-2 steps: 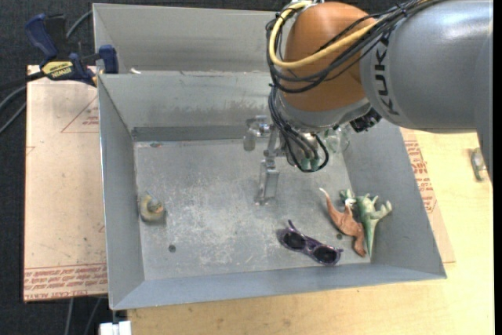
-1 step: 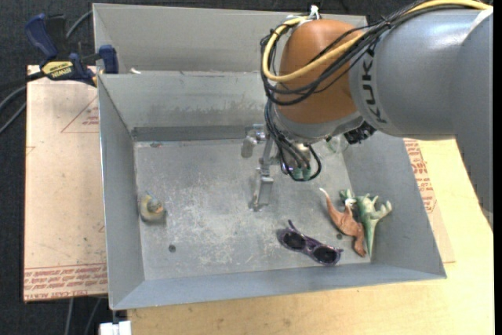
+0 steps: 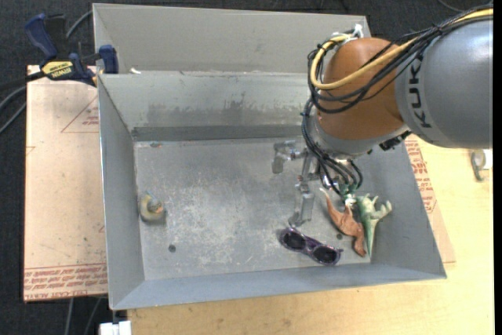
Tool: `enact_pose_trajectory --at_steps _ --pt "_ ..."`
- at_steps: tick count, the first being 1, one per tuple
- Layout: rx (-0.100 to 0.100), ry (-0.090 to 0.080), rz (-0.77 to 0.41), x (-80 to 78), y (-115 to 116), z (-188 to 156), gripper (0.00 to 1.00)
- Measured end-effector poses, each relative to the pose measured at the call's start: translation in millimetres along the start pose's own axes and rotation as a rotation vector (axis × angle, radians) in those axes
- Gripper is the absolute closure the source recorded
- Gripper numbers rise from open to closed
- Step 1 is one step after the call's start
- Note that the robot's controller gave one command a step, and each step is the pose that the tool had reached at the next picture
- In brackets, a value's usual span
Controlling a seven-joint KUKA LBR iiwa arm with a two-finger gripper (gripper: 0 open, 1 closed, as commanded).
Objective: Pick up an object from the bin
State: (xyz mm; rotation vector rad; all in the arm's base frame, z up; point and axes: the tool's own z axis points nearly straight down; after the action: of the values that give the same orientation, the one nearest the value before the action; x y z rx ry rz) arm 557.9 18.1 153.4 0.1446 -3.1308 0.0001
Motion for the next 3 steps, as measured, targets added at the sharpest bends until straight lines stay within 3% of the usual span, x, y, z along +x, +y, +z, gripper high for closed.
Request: enact_pose_trajectory --at_steps 1,2,3 --pt "0.000 -0.012 -0.192 21.7 -19.6 -35.8 0.00" --pt "-0.001 -0.005 0.214 58.4 -27.3 25.7 0.00" --pt "-0.002 -0.009 0.172 52.9 -31.0 38.0 0.00"
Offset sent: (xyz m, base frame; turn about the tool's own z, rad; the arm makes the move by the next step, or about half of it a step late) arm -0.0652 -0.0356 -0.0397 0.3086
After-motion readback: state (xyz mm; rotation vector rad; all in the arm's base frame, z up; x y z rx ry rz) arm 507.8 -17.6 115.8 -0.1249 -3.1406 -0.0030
